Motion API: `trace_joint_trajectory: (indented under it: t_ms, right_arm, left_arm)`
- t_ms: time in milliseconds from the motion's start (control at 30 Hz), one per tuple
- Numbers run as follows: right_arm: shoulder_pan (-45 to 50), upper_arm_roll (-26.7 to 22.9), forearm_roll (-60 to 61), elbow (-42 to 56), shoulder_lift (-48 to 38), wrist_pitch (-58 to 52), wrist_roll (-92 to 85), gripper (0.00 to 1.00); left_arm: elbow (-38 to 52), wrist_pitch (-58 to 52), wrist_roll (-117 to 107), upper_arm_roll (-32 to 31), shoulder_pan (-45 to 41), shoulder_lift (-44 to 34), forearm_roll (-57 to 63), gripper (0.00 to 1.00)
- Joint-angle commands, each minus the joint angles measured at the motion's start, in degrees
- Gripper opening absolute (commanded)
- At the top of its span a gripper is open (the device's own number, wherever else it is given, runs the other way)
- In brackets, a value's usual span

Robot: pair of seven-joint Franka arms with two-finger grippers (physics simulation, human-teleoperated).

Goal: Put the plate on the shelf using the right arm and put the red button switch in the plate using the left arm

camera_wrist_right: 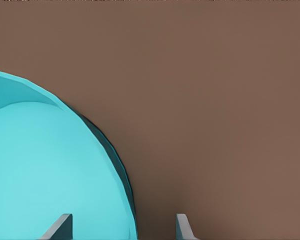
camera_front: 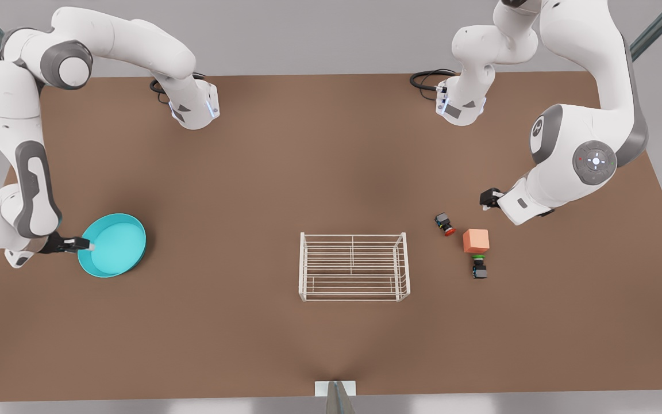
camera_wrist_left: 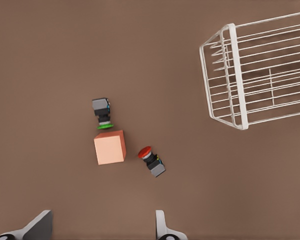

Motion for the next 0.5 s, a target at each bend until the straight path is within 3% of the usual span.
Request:
trace_joint_trajectory:
  t_ms: [0,100,300,467]
  right_arm:
    - [0.01,0.06,0.46,0.05,0.15,1.73,-5.72,0.76]
    - [0.01,0.06,0.46,0.05,0.06,1.56,-5.72,0.59]
    - [0.01,0.15,0.37,0.4,0.06,1.47,-5.9,0.37]
    - [0.1,0.15,0.37,0.4,0.06,1.56,-6.95,0.24]
  left_arm:
    - [0.02,-0.25,-2.56,-0.02,0.0,-0.06,0.03,1.0]
    - [0.02,-0.25,-2.56,-0.02,0.0,-0.06,0.03,1.0]
    - [0.02,-0.25,-2.56,-0.02,0.0,-0.06,0.12,1.0]
    - [0.02,-0.25,-2.56,-0.02,0.0,-0.06,0.12,1.0]
